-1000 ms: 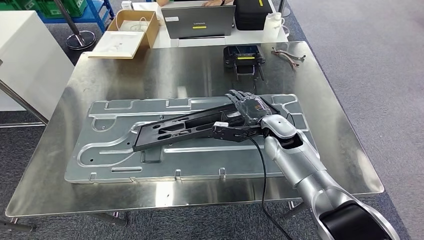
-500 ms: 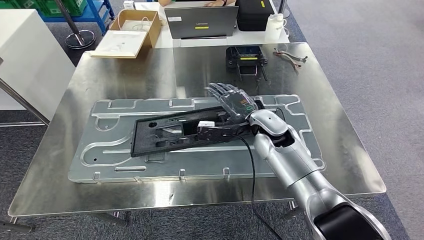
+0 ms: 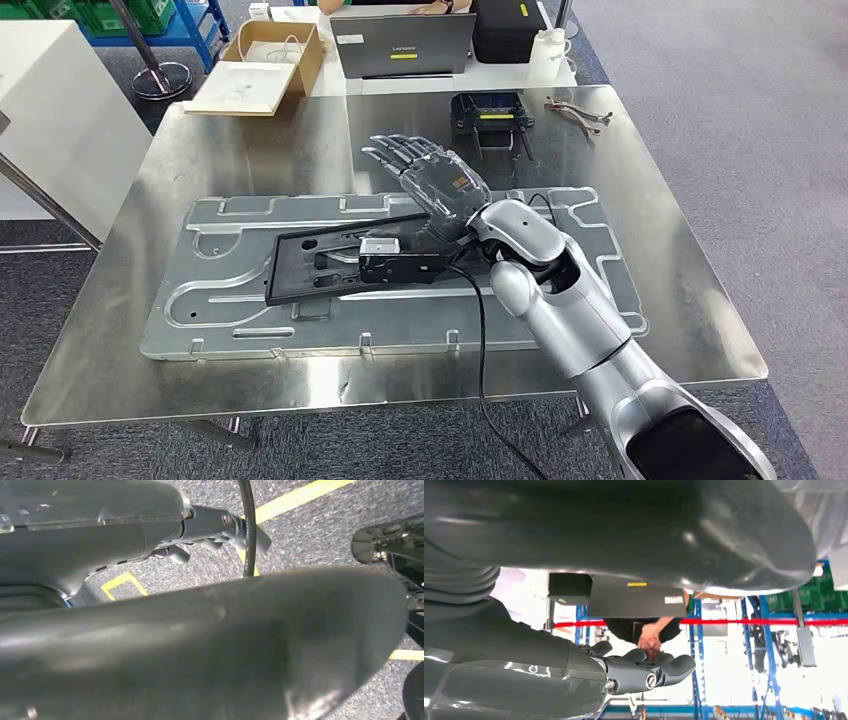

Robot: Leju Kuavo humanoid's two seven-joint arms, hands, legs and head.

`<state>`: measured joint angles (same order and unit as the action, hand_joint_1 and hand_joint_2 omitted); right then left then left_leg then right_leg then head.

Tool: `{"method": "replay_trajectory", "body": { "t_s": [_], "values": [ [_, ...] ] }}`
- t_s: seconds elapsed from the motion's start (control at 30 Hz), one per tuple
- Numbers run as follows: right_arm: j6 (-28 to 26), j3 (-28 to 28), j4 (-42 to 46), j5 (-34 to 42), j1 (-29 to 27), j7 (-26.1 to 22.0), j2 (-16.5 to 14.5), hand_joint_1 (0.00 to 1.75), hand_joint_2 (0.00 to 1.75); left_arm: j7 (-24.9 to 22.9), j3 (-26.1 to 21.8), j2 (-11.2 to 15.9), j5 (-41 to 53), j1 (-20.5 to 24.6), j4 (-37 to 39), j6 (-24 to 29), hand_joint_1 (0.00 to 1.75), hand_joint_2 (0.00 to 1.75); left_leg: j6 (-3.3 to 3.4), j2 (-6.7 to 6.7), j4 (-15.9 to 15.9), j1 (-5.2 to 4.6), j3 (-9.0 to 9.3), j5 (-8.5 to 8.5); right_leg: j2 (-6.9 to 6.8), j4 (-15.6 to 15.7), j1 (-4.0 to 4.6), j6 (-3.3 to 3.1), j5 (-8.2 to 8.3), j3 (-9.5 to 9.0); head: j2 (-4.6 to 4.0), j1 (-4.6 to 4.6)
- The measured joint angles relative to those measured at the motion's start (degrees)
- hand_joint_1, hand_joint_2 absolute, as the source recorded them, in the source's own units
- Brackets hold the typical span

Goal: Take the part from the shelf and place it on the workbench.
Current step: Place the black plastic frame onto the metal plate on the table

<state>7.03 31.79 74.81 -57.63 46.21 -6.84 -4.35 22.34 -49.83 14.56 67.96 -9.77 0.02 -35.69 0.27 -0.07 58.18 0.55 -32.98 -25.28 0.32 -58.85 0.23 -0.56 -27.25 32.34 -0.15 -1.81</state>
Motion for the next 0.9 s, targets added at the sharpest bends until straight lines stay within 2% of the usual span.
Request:
{"method": "replay_trajectory", "body": {
  "t_s": [0.07,0.1,0.13,0.17,0.23,0.27,0.3,0.33,0.37,0.4,0.43,0.47,0.5,0.57,0.6,0.63,0.67,0.7,0.73,0.77,0.8,0.83,0.87,0.9],
  "values": [
    [0.0,0.2,0.4,0.0,0.1,0.0,-0.1,0.0,0.0,0.0,0.0,0.0,0.0,-0.1,0.0,0.0,0.0,0.0,-0.72,-0.06,0.1,0.08,-0.2,0.02,-0.1,0.6,-0.14,-0.7,0.55,0.22,0.0,0.0],
    [0.0,0.2,0.5,0.0,0.2,0.0,-0.2,0.0,0.0,0.1,0.0,0.1,0.0,-0.1,0.0,-0.1,0.0,0.0,-1.05,-0.09,0.8,0.13,-0.51,-0.81,-0.19,0.9,-0.27,-1.11,0.94,0.37,0.0,0.0],
    [0.0,0.3,0.6,0.0,0.2,0.0,-0.2,0.0,0.0,0.1,0.0,0.1,0.0,-0.1,0.0,-0.1,0.0,0.0,-1.32,-0.1,2.4,0.19,-1.11,-2.43,-0.29,1.2,-0.43,-1.5,1.36,0.6,0.0,0.0],
    [0.0,0.4,0.6,0.0,0.3,0.1,-0.3,0.0,0.0,0.1,0.0,0.1,0.0,-0.2,0.0,-0.1,0.0,0.0,-1.57,-0.1,5.2,0.29,-2.06,-4.76,-0.38,1.3,-0.49,-1.75,1.74,0.95,0.0,0.0],
    [0.1,0.6,0.6,0.0,0.3,0.2,-0.3,0.0,0.0,0.1,0.0,0.1,0.0,-0.2,0.0,-0.1,0.0,0.0,-2.06,-0.09,12.2,0.44,-4.21,-9.09,-0.42,1.2,-0.46,-1.93,2.45,1.98,0.0,-0.01],
    [0.1,0.7,0.6,0.1,0.3,0.3,-0.3,0.0,0.0,0.1,0.0,0.1,-0.1,-0.2,0.0,-0.2,0.0,0.0,-2.27,-0.08,14.5,0.54,-4.6,-9.95,-0.42,1.1,-0.45,-1.87,2.83,2.58,0.0,-0.01],
    [0.1,0.8,0.6,0.1,0.2,0.4,-0.3,0.0,0.0,0.1,0.0,0.1,-0.1,-0.2,0.0,-0.2,0.0,0.0,-2.43,-0.08,14.9,0.65,-4.09,-9.63,-0.42,0.9,-0.47,-1.76,3.18,3.21,0.0,-0.01],
    [0.1,0.8,0.6,0.1,0.2,0.4,-0.2,0.0,0.0,0.1,0.0,0.1,-0.1,-0.2,0.0,-0.2,0.0,0.0,-2.55,-0.07,13.0,0.75,-2.52,-8.33,-0.42,0.7,-0.53,-1.58,3.5,3.82,0.0,0.0],
    [0.1,0.8,0.6,0.1,0.2,0.4,-0.2,0.0,0.0,0.1,0.0,0.2,-0.1,-0.2,0.0,-0.2,0.0,0.0,-2.64,-0.08,9.5,0.87,-0.07,-6.68,-0.4,0.3,-0.6,-1.35,3.76,4.4,0.0,-0.01],
    [0.1,0.8,0.6,0.1,0.3,0.4,-0.3,0.0,0.0,0.1,0.0,0.2,-0.1,-0.1,0.0,-0.2,0.0,0.0,-2.66,-0.13,5.4,0.91,2.52,-5.8,-0.39,0.0,-0.62,-1.05,4.02,4.91,0.0,-0.01],
    [0.0,0.8,0.7,0.1,0.3,0.5,-0.3,0.0,0.0,0.1,0.0,0.3,-0.1,-0.1,0.0,-0.2,0.0,0.0,-2.44,-0.25,2.3,0.83,4.44,-5.13,-0.38,-0.2,-0.6,-0.69,4.3,5.25,0.0,-0.01],
    [0.0,0.8,0.8,0.1,0.3,0.5,-0.3,0.0,0.0,0.1,0.0,0.3,-0.2,-0.1,0.0,-0.2,0.0,0.0,-2.17,-0.37,0.2,0.72,5.49,-5.0,-0.37,-0.4,-0.56,-0.3,4.61,5.44,0.0,-0.01],
    [0.0,0.8,0.8,0.1,0.4,0.5,-0.3,0.0,0.0,0.1,0.0,0.3,-0.2,-0.1,0.0,-0.2,0.0,0.0,-1.82,-0.47,-0.4,0.53,5.61,-5.13,-0.35,-0.4,-0.52,0.09,4.98,5.52,0.0,0.0],
    [0.0,0.9,0.8,0.1,0.4,0.6,-0.2,0.0,0.0,0.1,0.0,0.3,-0.2,-0.2,0.0,-0.2,0.0,0.0,-0.97,-0.38,-0.3,0.46,4.84,-4.36,-0.27,-0.4,-0.53,0.8,5.54,5.66,0.0,0.01],
    [0.0,0.9,0.8,0.1,0.4,0.7,-0.2,0.0,0.0,0.1,0.0,0.3,-0.2,-0.2,0.0,-0.2,0.0,0.0,-0.45,-0.24,-0.4,0.51,4.39,-3.85,-0.24,-0.8,-0.57,1.09,4.84,6.02,0.0,0.01],
    [0.0,1.0,0.8,0.1,0.4,0.8,-0.1,0.0,0.0,0.1,0.0,0.3,-0.2,-0.2,0.0,-0.2,0.0,0.0,0.12,-0.08,-0.5,0.58,3.84,-3.22,-0.22,-2.2,-0.61,1.32,3.06,6.67,0.0,0.01],
    [0.0,1.0,0.8,0.1,0.4,0.8,-0.1,0.0,0.0,0.1,0.0,0.3,-0.2,-0.2,0.0,-0.3,0.0,0.0,0.57,0.09,-0.5,0.64,3.13,-2.52,-0.21,-4.7,-0.69,1.51,0.35,7.63,0.0,0.01],
    [0.0,1.0,0.8,0.1,0.4,0.8,-0.1,0.0,0.0,0.1,0.0,0.4,-0.2,-0.2,0.0,-0.3,0.0,0.0,0.89,0.17,-0.5,0.55,2.35,-1.88,-0.23,-8.2,-0.72,1.65,-2.72,8.72,0.0,0.02],
    [0.0,1.0,0.8,0.1,0.3,0.8,0.0,0.0,0.0,0.1,0.0,0.4,-0.2,-0.2,0.0,-0.3,0.0,0.0,1.05,0.24,-0.4,0.45,1.52,-1.24,-0.23,-12.0,-0.73,1.78,-5.12,9.64,0.0,0.01],
    [0.0,1.0,0.8,0.1,0.3,0.8,0.0,0.0,0.0,0.1,0.0,0.4,-0.2,-0.2,0.0,-0.3,0.0,0.0,1.1,0.29,-0.3,0.33,0.64,-0.64,-0.24,-15.0,-0.73,1.84,-6.3,10.1,0.0,0.02],
    [0.0,1.0,0.8,0.1,0.2,0.8,0.1,0.0,0.0,0.1,0.0,0.4,-0.3,-0.2,0.0,-0.3,0.0,0.0,1.12,0.31,-0.2,0.19,-0.21,-0.09,-0.24,-16.4,-0.69,1.78,-6.13,9.74,0.0,0.01],
    [0.0,1.1,0.7,0.1,0.1,0.8,0.2,0.0,0.0,0.1,0.0,0.4,-0.3,-0.2,0.0,-0.3,0.0,0.0,1.11,0.33,-0.1,0.05,-1.03,0.4,-0.24,-15.9,-0.61,1.57,-4.98,8.38,0.0,0.01],
    [0.0,1.1,0.7,0.1,0.1,0.8,0.3,0.0,0.0,0.1,0.0,0.4,-0.4,-0.2,0.0,-0.3,0.0,0.0,1.09,0.32,0.0,-0.11,-1.75,0.87,-0.23,-13.4,-0.47,1.18,-3.5,6.0,0.0,0.01],
    [0.0,1.1,0.8,0.1,0.2,0.8,0.4,0.0,0.0,0.1,0.0,0.3,-0.4,-0.3,0.0,-0.3,0.0,0.0,1.04,0.32,0.1,-0.25,-2.3,1.3,-0.24,-9.5,-0.24,0.59,-2.52,2.89,0.0,0.0]
  ]
}}
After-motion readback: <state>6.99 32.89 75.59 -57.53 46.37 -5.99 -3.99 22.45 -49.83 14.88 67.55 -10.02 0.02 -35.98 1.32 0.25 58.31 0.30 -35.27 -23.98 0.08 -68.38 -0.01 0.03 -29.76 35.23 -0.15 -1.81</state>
